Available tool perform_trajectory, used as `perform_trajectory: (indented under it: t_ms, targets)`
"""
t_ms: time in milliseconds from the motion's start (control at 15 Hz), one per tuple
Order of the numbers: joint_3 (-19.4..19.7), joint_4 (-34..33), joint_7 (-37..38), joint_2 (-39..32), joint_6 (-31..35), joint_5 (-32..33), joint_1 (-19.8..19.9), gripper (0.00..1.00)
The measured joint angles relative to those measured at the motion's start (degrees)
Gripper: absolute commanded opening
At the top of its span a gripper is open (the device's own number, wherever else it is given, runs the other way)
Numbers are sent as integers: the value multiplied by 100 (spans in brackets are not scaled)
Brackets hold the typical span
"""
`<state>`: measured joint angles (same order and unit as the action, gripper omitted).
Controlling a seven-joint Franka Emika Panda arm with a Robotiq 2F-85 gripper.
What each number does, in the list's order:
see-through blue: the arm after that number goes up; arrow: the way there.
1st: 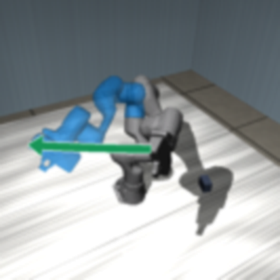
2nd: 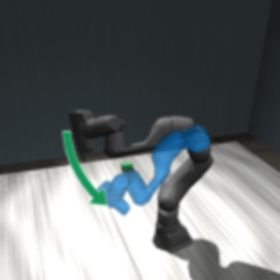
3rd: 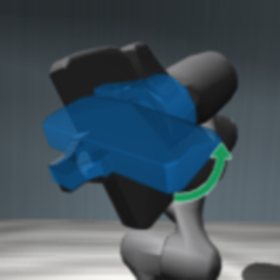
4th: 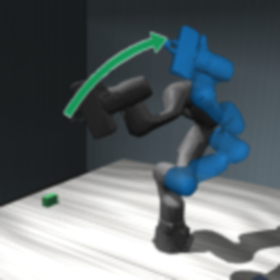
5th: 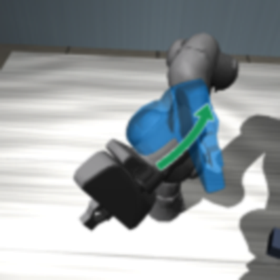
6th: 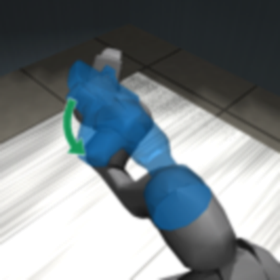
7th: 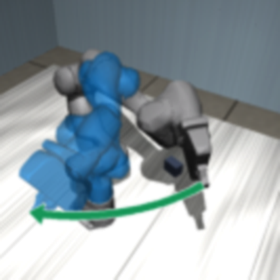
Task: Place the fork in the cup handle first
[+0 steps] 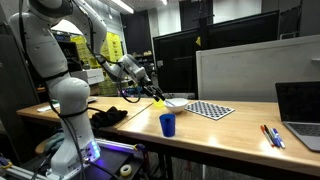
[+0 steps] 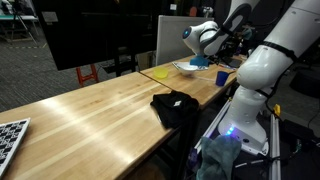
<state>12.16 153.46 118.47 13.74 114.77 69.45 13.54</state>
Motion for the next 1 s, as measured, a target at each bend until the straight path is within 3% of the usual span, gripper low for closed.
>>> perform_trajectory:
  t_ms: [267, 1000]
  targets:
    - [-10, -47, 42, 40, 136, 10, -24, 83]
    - [-297, -8, 730, 984, 2378, -59, -545, 83]
